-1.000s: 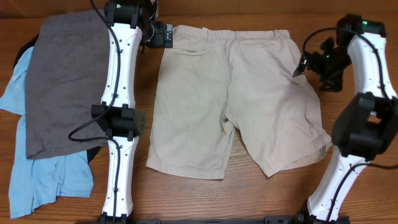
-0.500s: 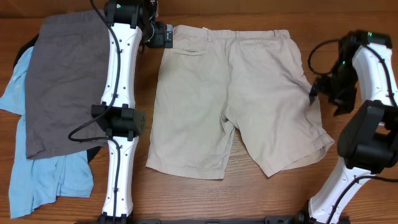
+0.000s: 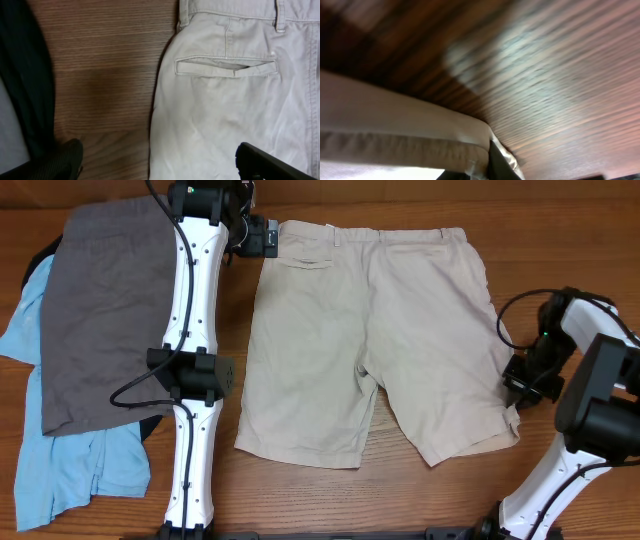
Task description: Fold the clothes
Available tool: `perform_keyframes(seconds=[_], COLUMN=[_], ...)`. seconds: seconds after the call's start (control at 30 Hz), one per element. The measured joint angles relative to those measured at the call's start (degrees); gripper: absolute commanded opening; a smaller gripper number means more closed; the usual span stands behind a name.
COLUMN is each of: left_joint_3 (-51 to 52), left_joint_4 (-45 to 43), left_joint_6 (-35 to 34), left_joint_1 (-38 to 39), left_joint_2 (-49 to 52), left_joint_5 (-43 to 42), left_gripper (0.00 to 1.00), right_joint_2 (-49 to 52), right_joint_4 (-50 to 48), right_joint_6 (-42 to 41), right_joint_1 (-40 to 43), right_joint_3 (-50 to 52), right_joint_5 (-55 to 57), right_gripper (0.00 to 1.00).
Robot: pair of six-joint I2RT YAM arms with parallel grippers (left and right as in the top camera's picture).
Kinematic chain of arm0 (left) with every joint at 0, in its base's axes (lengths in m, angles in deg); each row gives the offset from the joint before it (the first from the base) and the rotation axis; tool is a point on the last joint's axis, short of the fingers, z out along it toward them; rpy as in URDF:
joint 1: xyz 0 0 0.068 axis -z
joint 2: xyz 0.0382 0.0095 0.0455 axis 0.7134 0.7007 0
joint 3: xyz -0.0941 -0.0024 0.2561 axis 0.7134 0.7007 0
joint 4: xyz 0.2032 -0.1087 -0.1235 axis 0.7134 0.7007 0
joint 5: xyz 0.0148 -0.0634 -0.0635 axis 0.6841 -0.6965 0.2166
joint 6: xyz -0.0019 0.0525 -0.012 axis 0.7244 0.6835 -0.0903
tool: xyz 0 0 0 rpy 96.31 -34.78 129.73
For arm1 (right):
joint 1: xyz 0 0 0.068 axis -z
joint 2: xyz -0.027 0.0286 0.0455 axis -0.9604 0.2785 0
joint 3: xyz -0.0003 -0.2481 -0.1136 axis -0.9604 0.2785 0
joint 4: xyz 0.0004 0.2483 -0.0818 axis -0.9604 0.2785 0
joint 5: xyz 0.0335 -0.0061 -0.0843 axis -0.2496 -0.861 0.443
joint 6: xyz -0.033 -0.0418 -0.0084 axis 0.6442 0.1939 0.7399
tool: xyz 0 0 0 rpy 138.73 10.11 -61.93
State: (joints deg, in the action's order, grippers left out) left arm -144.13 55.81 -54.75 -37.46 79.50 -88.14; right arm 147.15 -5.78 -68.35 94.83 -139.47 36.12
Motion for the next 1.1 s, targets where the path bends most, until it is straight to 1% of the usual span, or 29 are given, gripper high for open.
perform_keyframes(seconds=[0.13, 0.17, 0.2, 0.23, 0.3, 0.33, 0.4, 0.53, 0.6, 0.77, 0.83, 0.93, 0.97, 1.03, 1.07, 1.1], left_joint_3=[0.0, 0.0, 0.0, 0.0, 0.0, 0.0, 0.0, 0.0, 0.0, 0.0, 0.0, 0.0, 0.0, 0.0, 0.0, 0.0], left_joint_4=[0.0, 0.0, 0.0, 0.0, 0.0, 0.0, -0.13, -1.07, -1.68, -4.11, -4.57, -4.7, -4.74, -4.74, -4.74, -4.74], left_joint_6=[0.22, 0.24, 0.24, 0.24, 0.26, 0.31, 0.39, 0.39, 0.39, 2.38, 3.5, 5.18, 6.47, 9.33, 11.02, 12.35], left_joint_1=[0.0, 0.0, 0.0, 0.0, 0.0, 0.0, 0.0, 0.0, 0.0, 0.0, 0.0, 0.0, 0.0, 0.0, 0.0, 0.0], left_joint_2=[0.0, 0.0, 0.0, 0.0, 0.0, 0.0, 0.0, 0.0, 0.0, 0.0, 0.0, 0.0, 0.0, 0.0, 0.0, 0.0], left_joint_5=[0.0, 0.0, 0.0, 0.0, 0.0, 0.0, 0.0, 0.0, 0.0, -2.05, -3.48, -5.33, -6.54, -8.68, -9.66, -10.34], left_gripper=[1.0, 1.0, 1.0, 1.0, 1.0, 1.0, 1.0, 1.0, 1.0, 1.0, 1.0, 1.0, 1.0, 1.0, 1.0, 1.0], right_joint_2=[0.0, 0.0, 0.0, 0.0, 0.0, 0.0, 0.0, -0.2, -1.81, -10.93, -14.43, -14.91, -14.67, -14.64, -14.64, -14.64], right_joint_4=[-0.24, -0.26, -0.26, -0.22, -0.17, -0.22, -0.2, -0.28, -0.92, -4.87, -6.1, -7.04, -7.63, -8.22, -8.41, -8.41], right_joint_6=[-1.51, -1.64, -1.75, -1.68, -1.27, -0.42, 0.0, 1.57, 1.75, 2.49, 2.71, 3.28, 3.63, 3.8, 3.96, 3.98], right_joint_1=[3.85, 4.83, 6.8, 7.34, 8.41, 8.96, 9.01, 8.87, 8.63, 5.81, 1.7, -3.19, -7.56, -10.82, -13.94, -14.93], right_joint_3=[0.0, 0.0, 0.0, 0.0, 0.0, -0.02, -0.2, -3.85, -7.26, -11.02, -11.8, -11.98, -11.96, -11.96, -11.96, -11.96], right_joint_5=[-1.81, -2.43, -3.13, -3.21, -3.69, -4.33, -5.14, -8.28, -10.64, -17.27, -19.78, -20.76, -21.29, -21.51, -21.66, -21.73], right_gripper=[0.08, 0.12, 0.21, 0.27, 0.41, 0.53, 0.61, 0.82, 0.88, 0.89, 0.89, 0.89, 0.89, 0.89, 0.89, 0.89])
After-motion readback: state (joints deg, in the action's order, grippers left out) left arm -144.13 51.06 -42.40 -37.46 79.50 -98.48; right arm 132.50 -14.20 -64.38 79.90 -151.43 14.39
